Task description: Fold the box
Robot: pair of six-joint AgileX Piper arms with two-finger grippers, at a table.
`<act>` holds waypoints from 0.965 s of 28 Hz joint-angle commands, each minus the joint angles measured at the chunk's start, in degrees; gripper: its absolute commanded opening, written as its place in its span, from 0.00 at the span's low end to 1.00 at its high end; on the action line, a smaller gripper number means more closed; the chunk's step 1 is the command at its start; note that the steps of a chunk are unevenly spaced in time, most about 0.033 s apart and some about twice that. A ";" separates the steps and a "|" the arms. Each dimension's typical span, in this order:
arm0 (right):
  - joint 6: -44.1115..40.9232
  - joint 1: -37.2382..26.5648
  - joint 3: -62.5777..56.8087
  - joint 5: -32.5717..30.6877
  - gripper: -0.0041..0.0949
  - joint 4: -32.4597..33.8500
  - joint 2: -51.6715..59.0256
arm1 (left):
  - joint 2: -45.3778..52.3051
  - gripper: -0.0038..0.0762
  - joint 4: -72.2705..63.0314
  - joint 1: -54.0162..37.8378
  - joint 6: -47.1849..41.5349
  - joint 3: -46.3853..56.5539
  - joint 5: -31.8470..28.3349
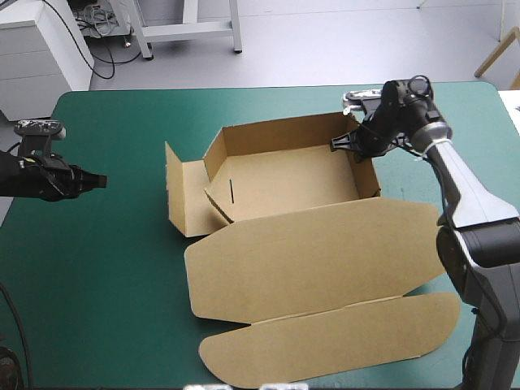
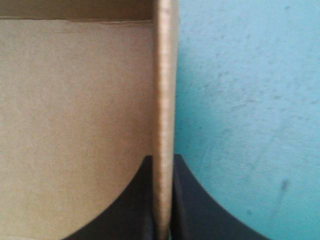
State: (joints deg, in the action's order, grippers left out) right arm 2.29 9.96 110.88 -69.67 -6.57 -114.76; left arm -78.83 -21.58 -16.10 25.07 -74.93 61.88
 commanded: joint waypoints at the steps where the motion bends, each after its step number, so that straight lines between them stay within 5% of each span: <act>1: 1.77 -3.25 1.67 0.73 0.02 -1.65 10.23 | 1.75 0.40 -5.34 0.00 1.17 -1.79 -1.66; 3: 2.81 -4.88 1.67 0.73 0.02 -1.65 13.48 | 1.21 0.62 -10.03 0.00 1.17 -1.79 -1.18; 6: 3.26 -6.03 1.67 0.73 0.02 -2.03 16.17 | 0.34 0.75 -14.71 0.00 1.17 -1.79 -0.90; 27: 4.29 -6.10 1.67 0.65 0.02 -10.49 26.39 | -3.27 0.76 -42.36 0.00 12.72 -1.69 10.85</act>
State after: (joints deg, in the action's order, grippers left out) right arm 6.49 4.14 110.88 -71.44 -14.62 -90.98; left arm -83.97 -58.70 -16.10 37.19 -74.99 69.79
